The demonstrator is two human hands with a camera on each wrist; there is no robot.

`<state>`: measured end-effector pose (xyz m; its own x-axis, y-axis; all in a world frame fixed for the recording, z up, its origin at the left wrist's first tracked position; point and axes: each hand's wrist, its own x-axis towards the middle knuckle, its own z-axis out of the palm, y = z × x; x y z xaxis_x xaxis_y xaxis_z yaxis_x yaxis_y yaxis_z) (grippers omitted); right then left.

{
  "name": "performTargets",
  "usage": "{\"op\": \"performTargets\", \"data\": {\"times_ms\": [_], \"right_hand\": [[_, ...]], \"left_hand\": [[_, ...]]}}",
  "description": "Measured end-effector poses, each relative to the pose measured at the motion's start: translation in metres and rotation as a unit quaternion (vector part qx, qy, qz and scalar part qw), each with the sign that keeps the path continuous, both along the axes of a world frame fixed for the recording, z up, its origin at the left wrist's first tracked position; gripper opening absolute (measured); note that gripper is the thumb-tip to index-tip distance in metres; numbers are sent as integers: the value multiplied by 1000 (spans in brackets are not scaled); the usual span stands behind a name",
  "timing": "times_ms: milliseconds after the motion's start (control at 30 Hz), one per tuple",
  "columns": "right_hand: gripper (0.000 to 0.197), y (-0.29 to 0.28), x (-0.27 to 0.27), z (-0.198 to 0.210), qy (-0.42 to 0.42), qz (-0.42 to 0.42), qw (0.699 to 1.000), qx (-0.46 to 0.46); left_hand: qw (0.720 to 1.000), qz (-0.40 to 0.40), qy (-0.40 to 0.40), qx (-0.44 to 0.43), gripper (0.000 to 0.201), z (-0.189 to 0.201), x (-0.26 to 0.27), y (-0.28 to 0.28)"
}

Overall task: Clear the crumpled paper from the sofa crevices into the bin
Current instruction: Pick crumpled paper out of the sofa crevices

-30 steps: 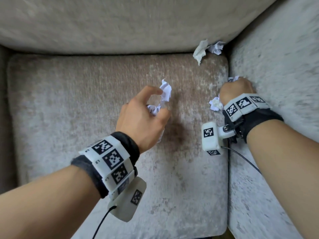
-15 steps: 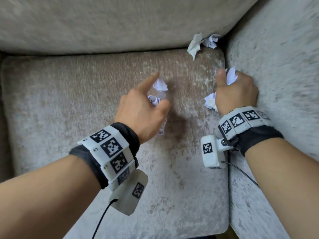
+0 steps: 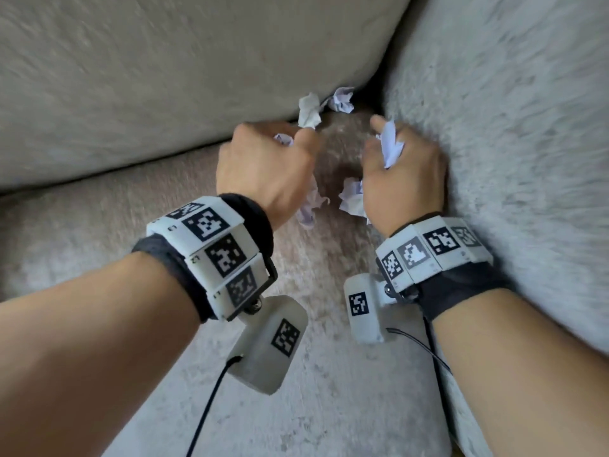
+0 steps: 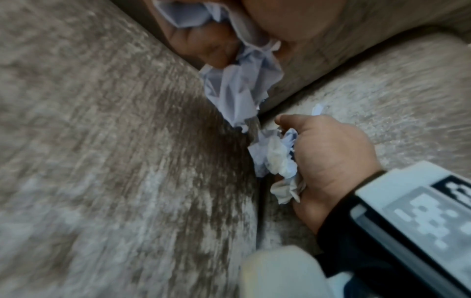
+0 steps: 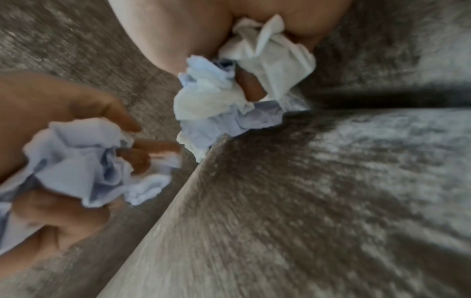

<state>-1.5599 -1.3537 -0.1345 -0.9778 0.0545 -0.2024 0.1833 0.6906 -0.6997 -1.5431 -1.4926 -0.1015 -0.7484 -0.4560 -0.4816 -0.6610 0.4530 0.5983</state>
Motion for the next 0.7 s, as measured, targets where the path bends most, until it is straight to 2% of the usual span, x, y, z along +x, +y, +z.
{"op": "performTargets", "data": {"times_ms": [67, 100, 167, 467, 600, 700], "right_hand": [[34, -1, -1, -1, -5, 2, 1000, 4], [36, -1, -1, -2, -12, 2, 1000, 7], [21, -2, -1, -1, -17, -10, 1000, -8], [33, 3, -4, 0, -54, -13, 997, -49], [35, 4, -5, -5, -55, -16, 997, -59], [29, 4, -6, -7, -37, -21, 998, -47]], "left_hand": [[1000, 19, -3, -19, 53, -3, -7, 6], [999, 33, 2, -14, 54, -6, -10, 9], [998, 56, 16, -14, 48, -14, -15, 11], [990, 137, -28, 3, 49, -39, -27, 15], [991, 134, -6, -8, 40, -47, -29, 14], [991, 132, 19, 4, 43, -47, -29, 12]]}}
